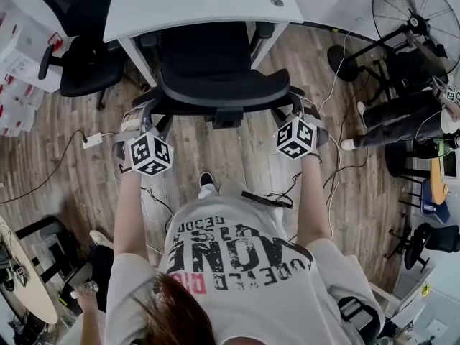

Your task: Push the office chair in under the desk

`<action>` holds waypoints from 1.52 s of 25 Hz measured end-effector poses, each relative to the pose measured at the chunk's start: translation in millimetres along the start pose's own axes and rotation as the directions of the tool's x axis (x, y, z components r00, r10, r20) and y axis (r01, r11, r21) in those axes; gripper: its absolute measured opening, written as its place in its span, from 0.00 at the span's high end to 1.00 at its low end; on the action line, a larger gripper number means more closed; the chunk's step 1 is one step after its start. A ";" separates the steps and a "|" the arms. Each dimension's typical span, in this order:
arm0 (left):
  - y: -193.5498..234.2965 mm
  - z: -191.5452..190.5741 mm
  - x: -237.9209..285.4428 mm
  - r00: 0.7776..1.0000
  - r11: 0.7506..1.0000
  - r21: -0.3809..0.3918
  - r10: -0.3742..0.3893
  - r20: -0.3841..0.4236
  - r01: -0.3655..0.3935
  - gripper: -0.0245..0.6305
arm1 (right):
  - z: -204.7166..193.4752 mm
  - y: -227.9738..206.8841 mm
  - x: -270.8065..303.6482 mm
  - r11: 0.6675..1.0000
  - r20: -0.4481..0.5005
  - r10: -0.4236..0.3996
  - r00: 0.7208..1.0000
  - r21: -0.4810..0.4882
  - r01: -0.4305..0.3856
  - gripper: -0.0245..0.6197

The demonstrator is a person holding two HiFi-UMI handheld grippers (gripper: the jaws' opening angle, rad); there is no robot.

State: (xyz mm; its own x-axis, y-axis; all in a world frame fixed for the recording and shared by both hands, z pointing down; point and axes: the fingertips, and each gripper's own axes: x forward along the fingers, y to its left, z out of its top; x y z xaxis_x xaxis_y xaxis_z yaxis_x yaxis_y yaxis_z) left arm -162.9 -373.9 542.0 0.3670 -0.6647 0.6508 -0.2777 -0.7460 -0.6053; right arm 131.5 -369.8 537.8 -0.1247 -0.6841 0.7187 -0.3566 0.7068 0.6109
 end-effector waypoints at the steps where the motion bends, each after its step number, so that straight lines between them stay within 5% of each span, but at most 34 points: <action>1: 1.8 -1.6 0.1 1.000 1.000 0.001 -0.003 -0.001 0.003 0.64 | 2.0 0.3 -0.2 1.000 0.004 -0.001 1.000 0.000 0.001 0.65; 7: 7.5 -9.9 -2.1 1.000 1.000 0.007 -0.023 0.002 0.023 0.64 | 10.8 5.5 -0.5 1.000 0.018 -0.001 1.000 0.004 0.001 0.65; 23: -13.0 27.6 9.4 0.997 0.997 -0.002 0.071 -0.038 -0.071 0.64 | -27.5 -19.1 8.7 0.997 -0.020 0.070 0.997 -0.027 -0.071 0.65; 38: -6.8 6.1 6.4 0.997 0.999 -0.027 0.035 -0.067 -0.037 0.64 | -10.0 -5.3 5.1 0.998 0.057 0.057 0.997 -0.039 -0.055 0.65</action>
State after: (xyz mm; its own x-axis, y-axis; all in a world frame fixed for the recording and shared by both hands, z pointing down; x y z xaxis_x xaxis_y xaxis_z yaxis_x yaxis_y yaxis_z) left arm -153.2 -372.8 547.5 0.2964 -0.6914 0.6588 -0.3152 -0.7220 -0.6159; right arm 141.9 -375.2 541.5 -0.1971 -0.6519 0.7323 -0.3126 0.7497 0.5833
